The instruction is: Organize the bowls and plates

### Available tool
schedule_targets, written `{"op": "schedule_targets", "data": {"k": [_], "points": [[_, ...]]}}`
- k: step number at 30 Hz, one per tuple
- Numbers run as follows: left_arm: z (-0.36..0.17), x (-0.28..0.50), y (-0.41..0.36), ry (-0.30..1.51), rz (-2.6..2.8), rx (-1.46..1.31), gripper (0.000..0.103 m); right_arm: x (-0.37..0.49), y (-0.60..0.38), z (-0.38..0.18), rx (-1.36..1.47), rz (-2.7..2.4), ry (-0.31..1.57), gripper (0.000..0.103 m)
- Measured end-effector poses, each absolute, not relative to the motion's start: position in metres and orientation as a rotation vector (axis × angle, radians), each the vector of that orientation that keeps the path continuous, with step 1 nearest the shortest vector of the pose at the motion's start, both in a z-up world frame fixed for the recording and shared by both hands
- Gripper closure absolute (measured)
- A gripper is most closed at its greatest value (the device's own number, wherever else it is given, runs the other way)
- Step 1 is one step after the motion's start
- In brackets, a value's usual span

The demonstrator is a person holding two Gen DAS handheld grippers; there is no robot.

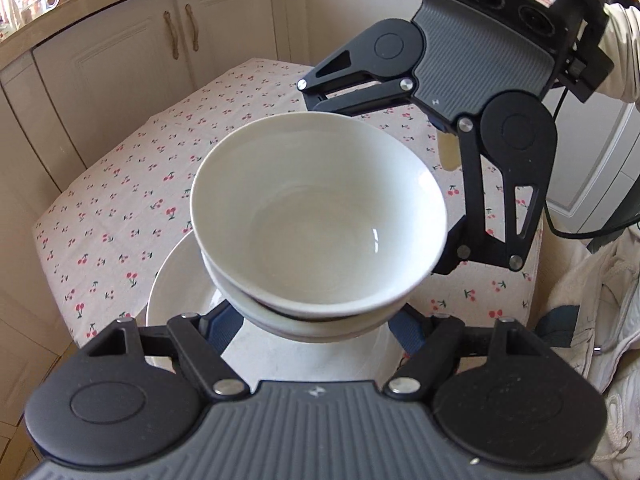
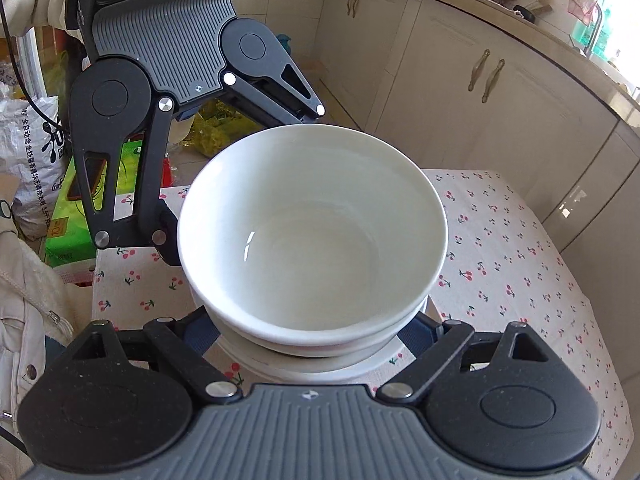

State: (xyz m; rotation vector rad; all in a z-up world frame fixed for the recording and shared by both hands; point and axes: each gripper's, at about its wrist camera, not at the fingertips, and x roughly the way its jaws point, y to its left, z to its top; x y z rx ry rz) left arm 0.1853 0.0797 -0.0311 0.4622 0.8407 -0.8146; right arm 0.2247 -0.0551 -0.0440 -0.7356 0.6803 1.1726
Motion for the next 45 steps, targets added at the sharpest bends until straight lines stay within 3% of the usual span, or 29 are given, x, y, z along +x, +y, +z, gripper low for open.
{"op": "schedule_targets", "data": {"k": [25, 27, 34, 36, 45], "points": [[-0.043, 0.189, 0.103, 0.830, -0.781, 0.431, 0.024, 0.245, -0.030, -0.062, -0.690, 1.176, 0.764, 0.005], [-0.042, 0.185, 0.104, 0.816, -0.763, 0.422, 0.017, 0.242, -0.031, -0.062, -0.684, 1.177, 0.758, 0.000], [-0.033, 0.151, 0.114, 0.758, -0.628, 0.410, 0.015, 0.217, -0.048, -0.047, -0.671, 1.093, 0.717, 0.000], [-0.028, 0.138, 0.117, 0.732, -0.577, 0.386, 0.004, 0.205, -0.054, -0.039, -0.666, 1.035, 0.702, 0.000], [-0.002, 0.076, 0.096, 0.536, -0.339, 0.228, 0.001, 0.150, -0.075, -0.018, -0.497, 0.626, 0.726, 0.000]]}}
